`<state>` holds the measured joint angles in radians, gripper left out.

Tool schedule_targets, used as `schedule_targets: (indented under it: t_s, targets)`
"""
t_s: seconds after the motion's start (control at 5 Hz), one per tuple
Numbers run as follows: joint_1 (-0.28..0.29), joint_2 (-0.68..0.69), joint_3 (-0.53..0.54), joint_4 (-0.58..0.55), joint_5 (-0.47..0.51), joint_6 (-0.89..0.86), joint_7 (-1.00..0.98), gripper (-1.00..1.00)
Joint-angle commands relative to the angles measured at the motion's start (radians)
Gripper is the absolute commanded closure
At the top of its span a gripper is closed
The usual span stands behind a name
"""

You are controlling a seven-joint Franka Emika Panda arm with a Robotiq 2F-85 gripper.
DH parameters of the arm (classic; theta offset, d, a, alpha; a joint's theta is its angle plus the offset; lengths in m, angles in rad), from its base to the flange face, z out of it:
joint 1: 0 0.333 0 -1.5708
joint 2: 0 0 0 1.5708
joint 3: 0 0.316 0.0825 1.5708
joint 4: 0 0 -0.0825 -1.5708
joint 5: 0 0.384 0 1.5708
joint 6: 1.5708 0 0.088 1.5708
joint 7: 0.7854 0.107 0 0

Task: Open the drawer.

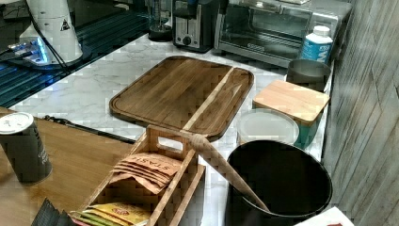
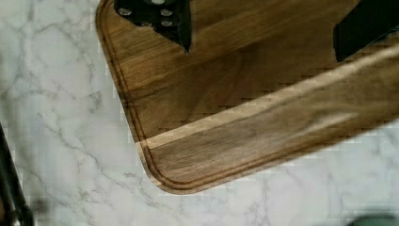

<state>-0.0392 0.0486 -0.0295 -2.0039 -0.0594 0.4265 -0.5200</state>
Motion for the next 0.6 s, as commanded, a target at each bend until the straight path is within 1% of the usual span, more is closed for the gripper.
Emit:
schedule_targets:
  t_s: [0.2,0.4,0.6]
  targets:
    - [-0.107,-0.045,-0.134,-0.119,0.047,0.159,-0.479,-1.0]
    - [-0.112,-0.003,-0.162,-0.075,0.015,0.148,-0.535,-1.0]
    - [-0.084,0.012,-0.235,-0.104,0.036,0.243,-0.629,-1.0]
